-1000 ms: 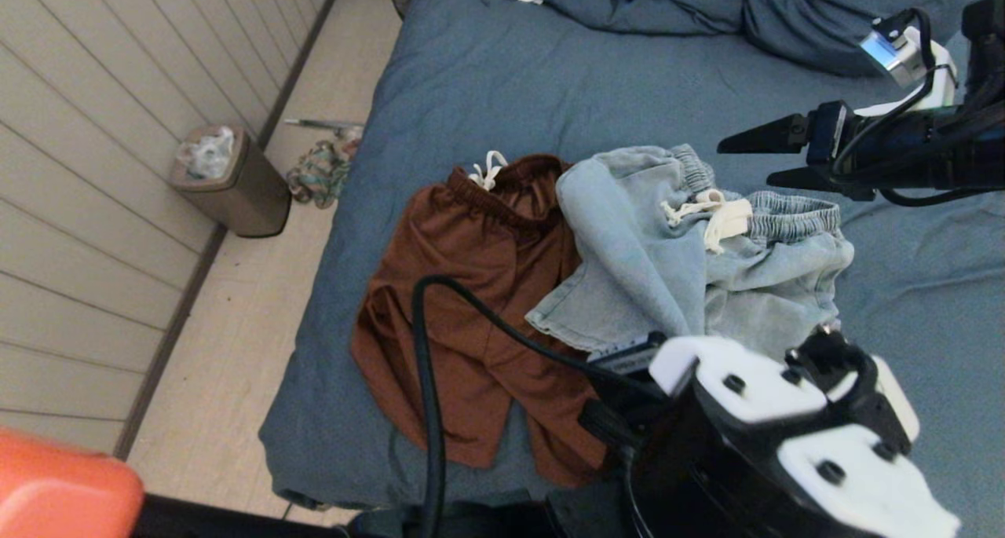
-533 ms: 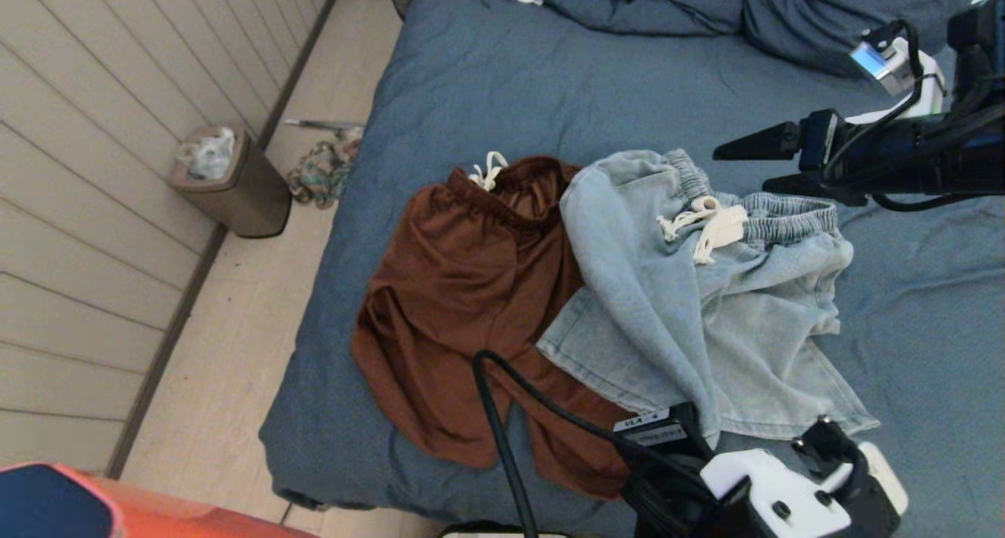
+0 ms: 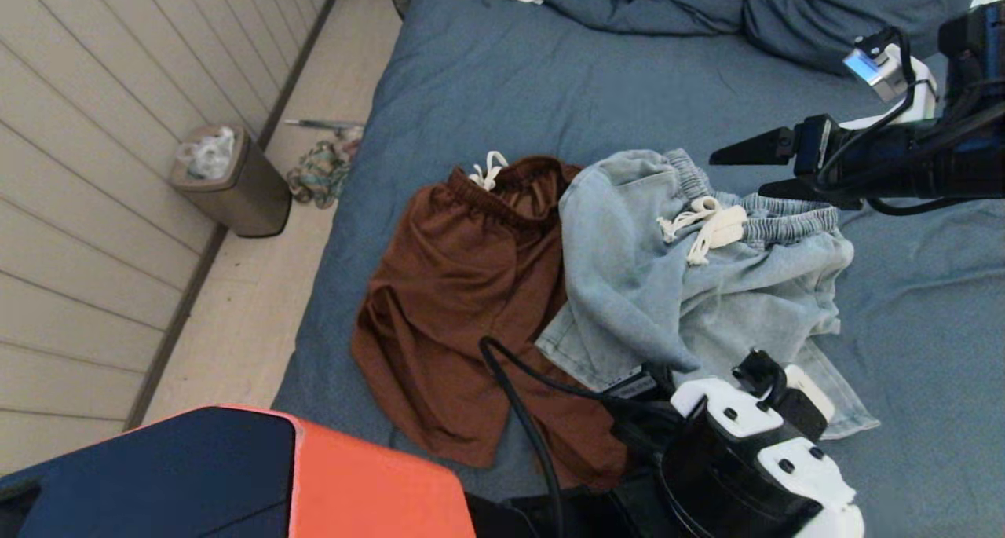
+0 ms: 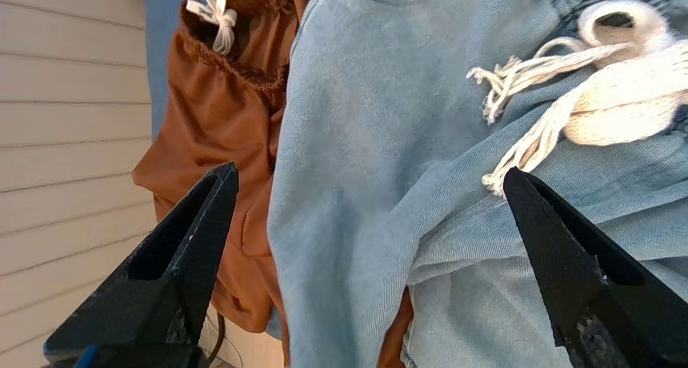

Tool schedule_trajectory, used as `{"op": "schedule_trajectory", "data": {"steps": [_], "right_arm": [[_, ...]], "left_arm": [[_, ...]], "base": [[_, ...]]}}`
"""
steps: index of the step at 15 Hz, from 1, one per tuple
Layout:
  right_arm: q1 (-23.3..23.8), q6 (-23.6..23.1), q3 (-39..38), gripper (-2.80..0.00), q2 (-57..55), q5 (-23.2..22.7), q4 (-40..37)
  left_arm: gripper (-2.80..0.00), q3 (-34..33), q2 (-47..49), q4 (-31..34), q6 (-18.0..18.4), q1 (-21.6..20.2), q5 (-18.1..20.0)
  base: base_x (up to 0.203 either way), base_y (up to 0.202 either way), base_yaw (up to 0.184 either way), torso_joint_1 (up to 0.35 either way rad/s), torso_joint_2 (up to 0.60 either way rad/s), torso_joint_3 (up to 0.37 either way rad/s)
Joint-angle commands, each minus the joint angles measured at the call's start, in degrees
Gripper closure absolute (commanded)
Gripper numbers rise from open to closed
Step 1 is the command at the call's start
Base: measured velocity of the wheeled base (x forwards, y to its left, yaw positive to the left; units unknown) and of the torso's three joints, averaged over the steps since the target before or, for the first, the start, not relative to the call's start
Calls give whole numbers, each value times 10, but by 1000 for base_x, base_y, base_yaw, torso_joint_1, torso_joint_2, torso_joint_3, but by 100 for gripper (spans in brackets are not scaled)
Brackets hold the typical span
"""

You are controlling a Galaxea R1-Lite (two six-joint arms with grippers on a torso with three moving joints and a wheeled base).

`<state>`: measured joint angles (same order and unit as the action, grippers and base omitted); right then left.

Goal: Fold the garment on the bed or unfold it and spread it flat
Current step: Unford the blue shorts

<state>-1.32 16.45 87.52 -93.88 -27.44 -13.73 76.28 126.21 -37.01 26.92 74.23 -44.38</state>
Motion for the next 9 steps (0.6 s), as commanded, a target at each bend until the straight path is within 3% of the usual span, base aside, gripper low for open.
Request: {"op": "schedule_trajectory", "data": {"steps": [1,6,7,9], "right_arm": [[-1,1,-1,-280,-1,-2,-1],[-2,1,-2,-280,-1,-2,-1],[-2,1,-2,-280,-1,-2,-1],[-2,1,-1,-280,-2,-2,-1]], "left_arm": [[0,22,16,-1,1,-14,-2],[0,40,52,-2,-5,-20,0],[-280,47,56,-2,-5,-23,1],[-280,62,64,-2,-6,-29,1]], "base": [[0,0,0,0,0,0],[0,0,0,0,0,0],[0,0,0,0,0,0],[0,0,0,0,0,0]]}}
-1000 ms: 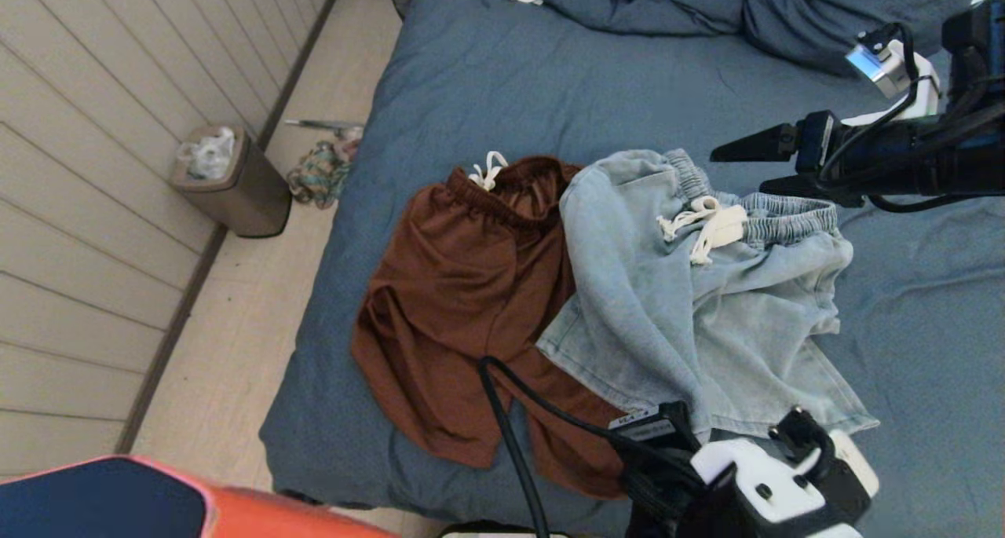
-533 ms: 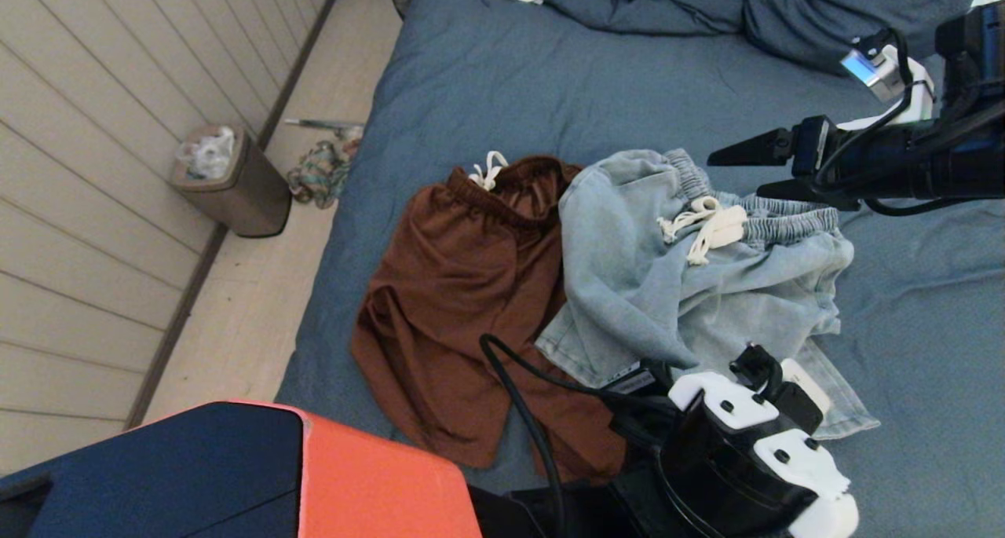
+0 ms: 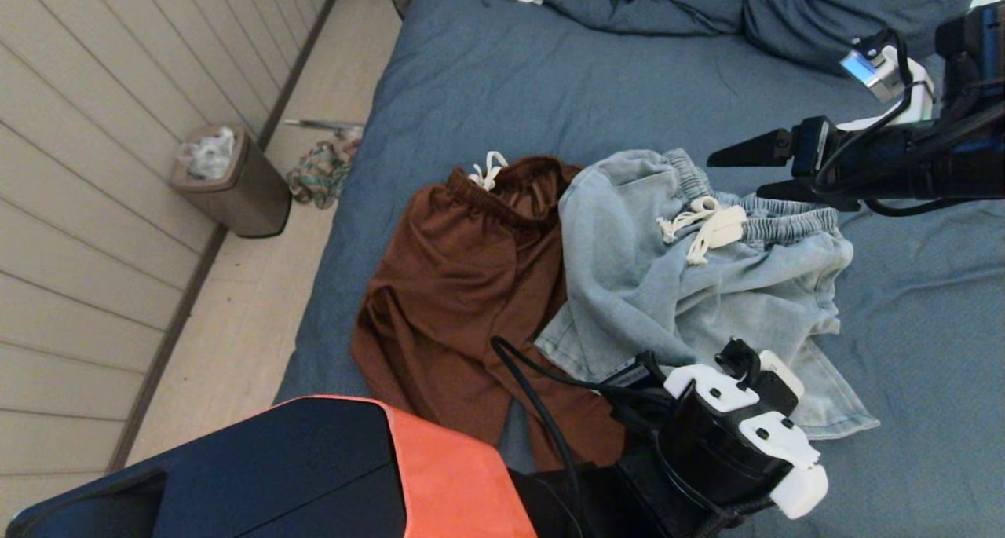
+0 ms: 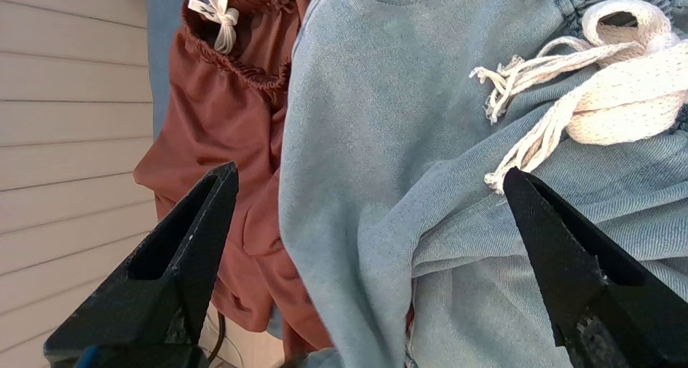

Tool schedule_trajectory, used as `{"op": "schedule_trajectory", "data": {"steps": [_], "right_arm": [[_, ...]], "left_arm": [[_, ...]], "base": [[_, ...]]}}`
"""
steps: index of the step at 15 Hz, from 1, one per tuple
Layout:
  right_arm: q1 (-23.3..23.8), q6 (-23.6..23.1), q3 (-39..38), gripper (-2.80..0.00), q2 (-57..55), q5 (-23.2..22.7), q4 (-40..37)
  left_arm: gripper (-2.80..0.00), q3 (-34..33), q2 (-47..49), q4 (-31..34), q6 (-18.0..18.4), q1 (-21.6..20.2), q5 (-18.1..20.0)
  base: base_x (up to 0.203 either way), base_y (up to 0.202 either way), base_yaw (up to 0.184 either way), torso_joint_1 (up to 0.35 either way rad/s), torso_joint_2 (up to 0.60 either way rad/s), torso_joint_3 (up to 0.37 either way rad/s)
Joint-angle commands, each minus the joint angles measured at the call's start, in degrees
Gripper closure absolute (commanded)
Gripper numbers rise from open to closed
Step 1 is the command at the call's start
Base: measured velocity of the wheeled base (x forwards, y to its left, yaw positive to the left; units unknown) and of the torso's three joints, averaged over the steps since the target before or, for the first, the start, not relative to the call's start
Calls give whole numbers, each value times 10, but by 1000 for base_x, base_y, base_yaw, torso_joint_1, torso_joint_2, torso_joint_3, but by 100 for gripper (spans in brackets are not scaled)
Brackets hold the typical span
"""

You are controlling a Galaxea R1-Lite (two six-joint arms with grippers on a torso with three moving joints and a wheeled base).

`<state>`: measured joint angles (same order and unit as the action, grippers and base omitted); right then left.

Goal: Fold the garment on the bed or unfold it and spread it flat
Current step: Unford the blue shorts

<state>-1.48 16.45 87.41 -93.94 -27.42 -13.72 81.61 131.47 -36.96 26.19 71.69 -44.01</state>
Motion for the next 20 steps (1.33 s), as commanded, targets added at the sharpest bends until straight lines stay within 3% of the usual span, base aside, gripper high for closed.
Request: {"op": "schedule_trajectory", "data": {"steps": [1,4,7,10,12,14,17,20], "right_arm": [[0,1,1,-280,-1,-2,-1],[0,1,1,-280,-1,-2,-1],[0,1,1,-280,-1,-3,-1],[0,1,1,-280,-1,-3,-1],[0,1,1,-280,-1,-3,-1],[0,1,1,-280,-2,-3,-1],[0,1,2,-280,-3,-3,-1],[0,1,3,-280,-6,-3,-1]], "left_arm": [[-280,7,10,-1,-1,-3,-3],[-280,-8,-4,15,-17,10,-3],[-280,-9,-23,69,-56,25,9],[-280,14,-41,189,-136,24,49],[-280,50,-51,289,-204,9,90],[-280,82,-78,417,-286,2,172],[-280,94,-138,517,-365,4,290],[-280,104,-173,548,-395,6,310]], "base": [[0,0,0,0,0,0],[0,0,0,0,0,0],[0,0,0,0,0,0],[0,0,0,0,0,0],[0,0,0,0,0,0],[0,0,0,0,0,0],[0,0,0,0,0,0],[0,0,0,0,0,0]]}}
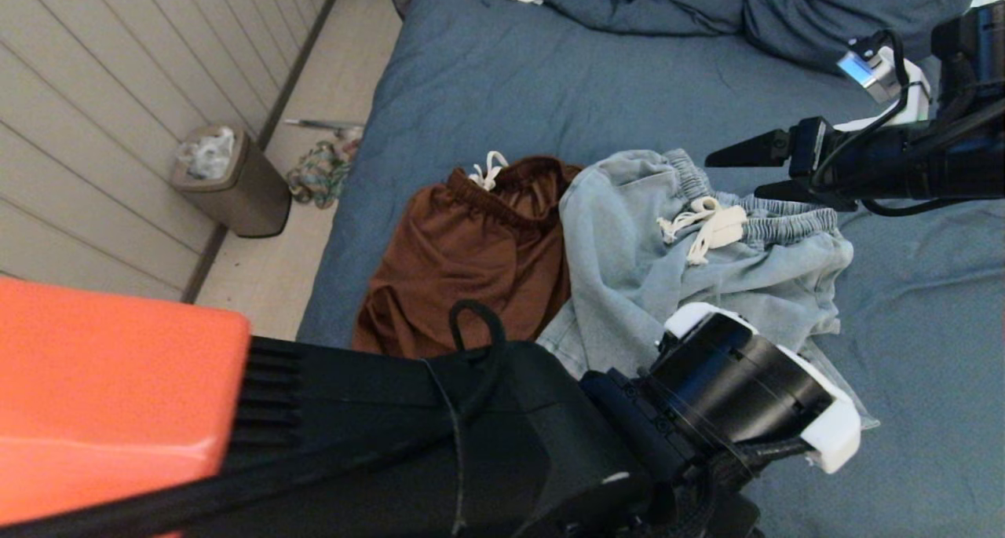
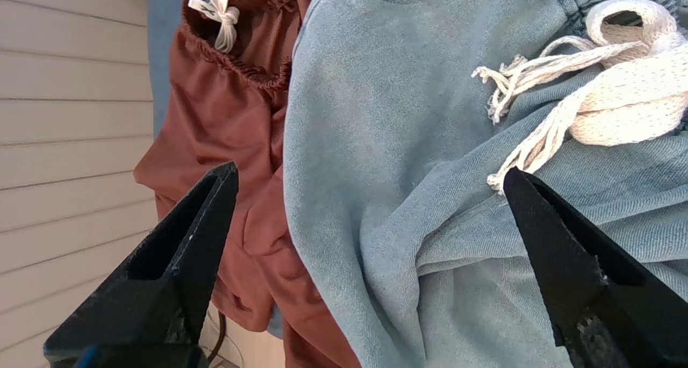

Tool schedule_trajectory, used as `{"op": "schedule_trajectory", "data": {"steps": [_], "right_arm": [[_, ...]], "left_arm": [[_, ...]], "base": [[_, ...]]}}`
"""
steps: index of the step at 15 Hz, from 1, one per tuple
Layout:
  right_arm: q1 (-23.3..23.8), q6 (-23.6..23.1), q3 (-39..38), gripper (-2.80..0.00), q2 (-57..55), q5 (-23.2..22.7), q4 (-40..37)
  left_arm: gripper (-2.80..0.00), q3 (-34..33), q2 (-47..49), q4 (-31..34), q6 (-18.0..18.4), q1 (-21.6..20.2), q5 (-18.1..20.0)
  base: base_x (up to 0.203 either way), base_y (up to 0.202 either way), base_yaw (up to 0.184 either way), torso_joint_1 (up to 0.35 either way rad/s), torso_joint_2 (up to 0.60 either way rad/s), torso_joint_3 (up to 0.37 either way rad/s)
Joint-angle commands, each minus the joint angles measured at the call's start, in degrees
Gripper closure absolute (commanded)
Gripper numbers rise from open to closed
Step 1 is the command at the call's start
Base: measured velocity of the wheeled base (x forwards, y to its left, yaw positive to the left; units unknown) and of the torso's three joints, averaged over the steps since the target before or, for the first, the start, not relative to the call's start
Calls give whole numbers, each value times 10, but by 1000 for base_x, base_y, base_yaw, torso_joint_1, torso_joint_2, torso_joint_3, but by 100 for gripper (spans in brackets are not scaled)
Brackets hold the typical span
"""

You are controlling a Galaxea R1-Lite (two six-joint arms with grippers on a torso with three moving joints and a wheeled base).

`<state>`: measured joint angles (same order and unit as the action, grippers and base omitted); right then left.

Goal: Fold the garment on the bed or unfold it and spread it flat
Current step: Unford the blue shorts

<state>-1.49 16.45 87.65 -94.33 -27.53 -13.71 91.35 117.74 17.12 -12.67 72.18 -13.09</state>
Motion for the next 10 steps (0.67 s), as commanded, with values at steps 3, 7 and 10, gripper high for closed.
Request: {"op": "schedule_trajectory", "data": {"steps": [3,7,10], "right_arm": [[1,4,2,0,-4,-1,-1],[6,3,16,0,-28,14,-1],[6,3,42,0,-54,85,-1]], "left_arm": [[-280,36,-39,12,-28,-17,-2],[-280,119,11,17,-41,-94,1],[-280,201,72,8,-51,-161,6]], "base": [[0,0,0,0,0,0],[0,0,0,0,0,0],[0,0,0,0,0,0]]}}
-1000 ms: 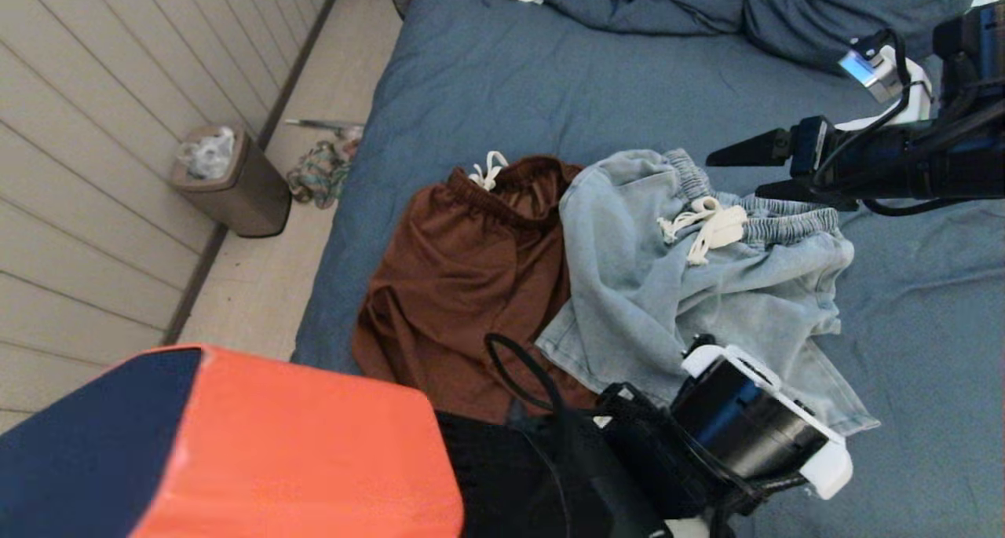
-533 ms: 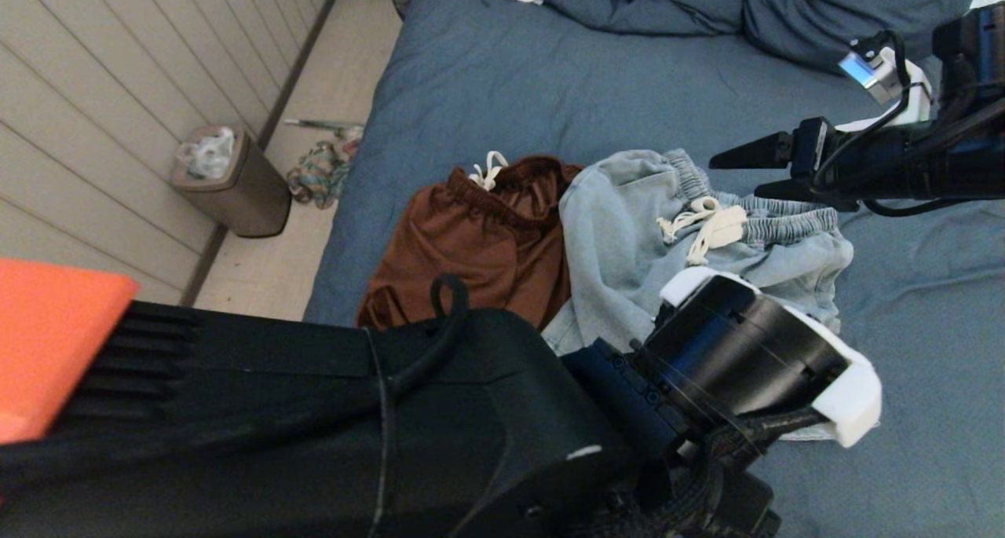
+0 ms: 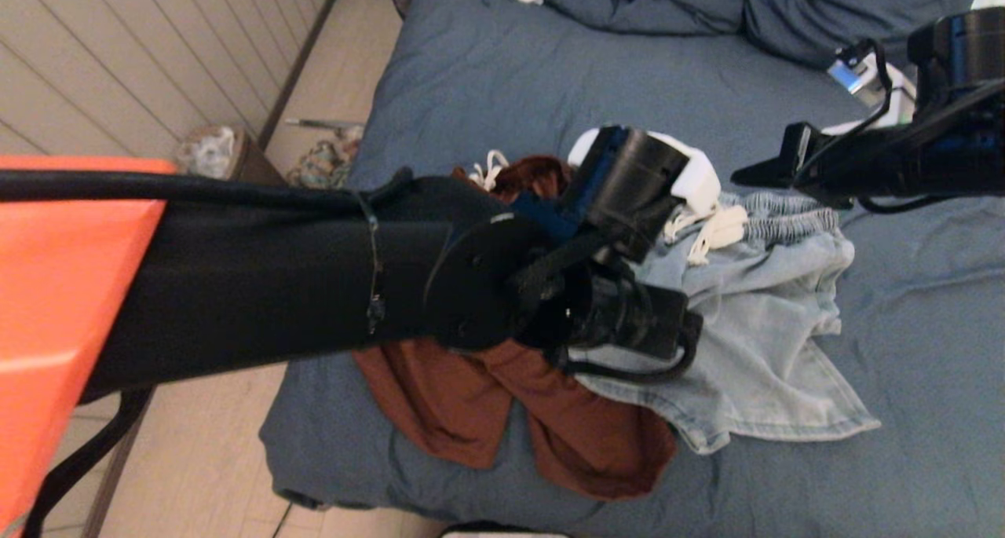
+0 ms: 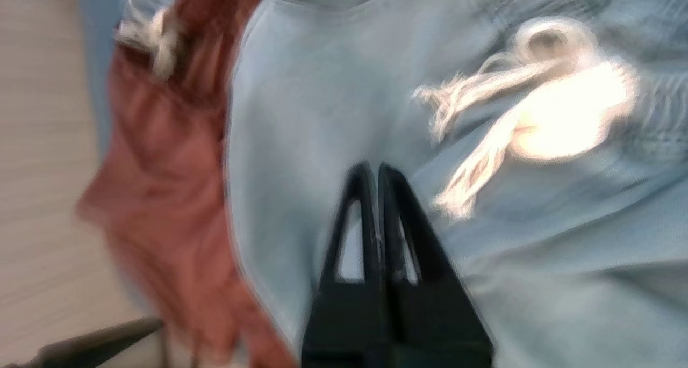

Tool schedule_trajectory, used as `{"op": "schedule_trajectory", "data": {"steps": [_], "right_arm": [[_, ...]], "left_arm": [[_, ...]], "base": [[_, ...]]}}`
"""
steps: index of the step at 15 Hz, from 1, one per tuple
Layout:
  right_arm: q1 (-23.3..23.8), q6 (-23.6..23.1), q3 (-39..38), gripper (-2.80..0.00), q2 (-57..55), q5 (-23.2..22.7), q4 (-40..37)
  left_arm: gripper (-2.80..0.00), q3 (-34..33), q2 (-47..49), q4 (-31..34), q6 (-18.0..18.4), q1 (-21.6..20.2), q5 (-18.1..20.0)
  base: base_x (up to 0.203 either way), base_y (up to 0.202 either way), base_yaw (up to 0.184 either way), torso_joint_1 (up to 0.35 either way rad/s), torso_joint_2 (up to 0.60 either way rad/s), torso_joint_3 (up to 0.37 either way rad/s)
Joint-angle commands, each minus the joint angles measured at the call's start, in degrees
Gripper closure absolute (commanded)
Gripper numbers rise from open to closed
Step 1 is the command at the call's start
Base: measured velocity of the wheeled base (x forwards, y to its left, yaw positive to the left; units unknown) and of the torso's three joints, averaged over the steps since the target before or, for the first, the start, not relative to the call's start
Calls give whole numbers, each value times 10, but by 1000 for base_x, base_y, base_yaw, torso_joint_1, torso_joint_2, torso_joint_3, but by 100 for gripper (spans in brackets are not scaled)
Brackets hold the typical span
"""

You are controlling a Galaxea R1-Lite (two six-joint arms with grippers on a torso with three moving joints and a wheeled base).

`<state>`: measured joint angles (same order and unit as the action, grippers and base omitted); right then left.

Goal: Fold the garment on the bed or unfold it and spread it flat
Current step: Unford the blue shorts

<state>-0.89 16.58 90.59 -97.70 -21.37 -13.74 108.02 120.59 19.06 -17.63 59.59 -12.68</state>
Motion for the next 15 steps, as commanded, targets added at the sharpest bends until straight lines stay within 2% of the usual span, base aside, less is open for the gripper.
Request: {"op": "schedule_trajectory", "data": {"steps": [1,3,5,7,9,12,13,15], "right_arm": [[0,2,20,0,-27,39,-1],[-1,5,35,0,-42,60,-1],[-1,6,36,0,-53,78,0],[-5,6,38,0,-83,136,19],[-12,6,40,0,-115,192,74],[-15,5,48,0,-129,200,86],[-14,5,56,0,-140,200,86],[-12,7,81,0,-165,203,85]], "left_arm": [[-280,34,52,-51,6,-49,15],[-280,34,56,-91,34,-80,40],[-280,33,47,-113,37,-102,42],[-280,33,42,-142,35,-124,32],[-280,33,30,-147,35,-144,24],[-280,30,2,-141,28,-162,24],[0,20,-8,-130,22,-165,24],[0,1,-29,-103,-10,-168,24]], "base": [[0,0,0,0,0,0],[0,0,0,0,0,0],[0,0,0,0,0,0],[0,0,0,0,0,0],[0,0,0,0,0,0],[0,0,0,0,0,0],[0,0,0,0,0,0],[0,0,0,0,0,0]]}}
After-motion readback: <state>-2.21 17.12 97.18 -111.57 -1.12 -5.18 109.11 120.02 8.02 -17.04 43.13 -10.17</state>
